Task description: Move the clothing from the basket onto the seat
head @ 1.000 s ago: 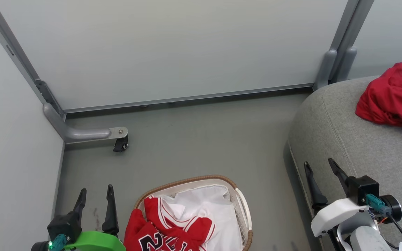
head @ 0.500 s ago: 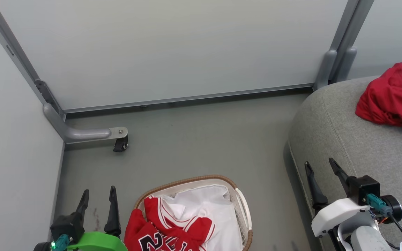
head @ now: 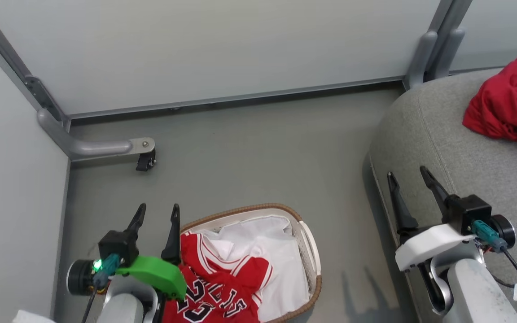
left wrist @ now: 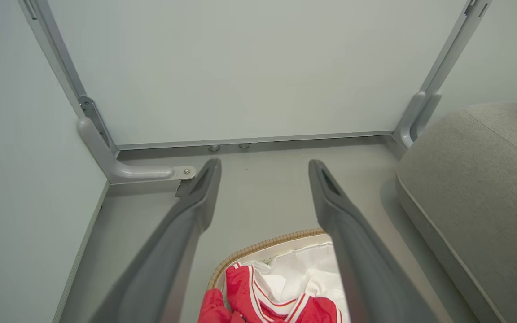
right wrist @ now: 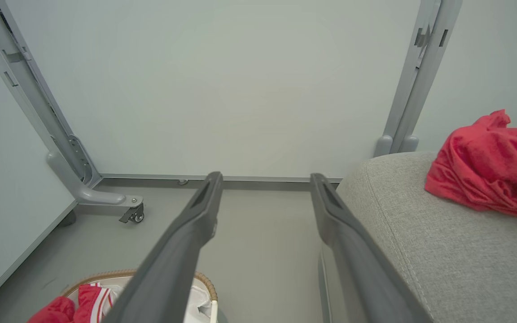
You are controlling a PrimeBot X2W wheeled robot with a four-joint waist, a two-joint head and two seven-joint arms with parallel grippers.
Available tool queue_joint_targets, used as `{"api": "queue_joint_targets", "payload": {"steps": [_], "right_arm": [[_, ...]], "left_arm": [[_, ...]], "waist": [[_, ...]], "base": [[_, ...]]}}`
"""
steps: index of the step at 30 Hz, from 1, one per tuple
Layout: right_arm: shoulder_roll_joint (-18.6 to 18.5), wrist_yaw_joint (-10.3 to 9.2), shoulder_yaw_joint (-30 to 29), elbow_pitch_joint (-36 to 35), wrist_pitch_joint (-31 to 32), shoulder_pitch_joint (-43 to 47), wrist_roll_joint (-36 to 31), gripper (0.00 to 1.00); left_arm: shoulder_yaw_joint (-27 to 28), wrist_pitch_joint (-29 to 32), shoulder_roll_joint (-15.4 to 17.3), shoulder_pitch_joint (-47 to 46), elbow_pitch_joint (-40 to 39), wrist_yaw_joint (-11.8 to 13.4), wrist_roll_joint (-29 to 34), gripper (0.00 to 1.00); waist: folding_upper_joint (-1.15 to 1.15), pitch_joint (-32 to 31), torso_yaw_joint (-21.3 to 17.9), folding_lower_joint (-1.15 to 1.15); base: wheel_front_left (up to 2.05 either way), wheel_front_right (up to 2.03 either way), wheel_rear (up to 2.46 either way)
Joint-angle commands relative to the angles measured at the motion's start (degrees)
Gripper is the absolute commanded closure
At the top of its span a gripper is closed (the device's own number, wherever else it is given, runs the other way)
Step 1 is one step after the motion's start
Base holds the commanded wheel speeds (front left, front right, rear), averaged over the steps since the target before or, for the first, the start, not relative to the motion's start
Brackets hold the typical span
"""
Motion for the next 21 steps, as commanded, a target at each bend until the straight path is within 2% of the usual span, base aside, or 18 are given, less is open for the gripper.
{"api": "queue_joint_targets", "payload": {"steps": [1,13,21], "right_arm": [[-0.2,-0.08,0.2,-0.8,0.0,-1.6,0.4,0.0],[-0.2,-0.08,0.8,-4.4,0.0,-11.8,1.1,0.0],[-0.1,-0.08,3.2,-5.6,0.0,-15.8,3.3,0.0]], "left_arm": [[-0.7,0.0,0.1,-3.0,1.5,-0.2,1.0,0.0],[-8.9,0.0,0.2,-22.0,19.3,-0.8,4.3,0.0],[-13.4,0.0,1.1,-28.6,29.1,-0.9,6.8,0.0]], "waist": [[0.0,5.2,-1.3,0.0],[0.0,24.5,-8.1,0.0],[0.0,35.0,-12.8,0.0]], "base": [[0.0,0.0,0.0],[0.0,0.0,0.0],[0.0,0.0,0.0]]}}
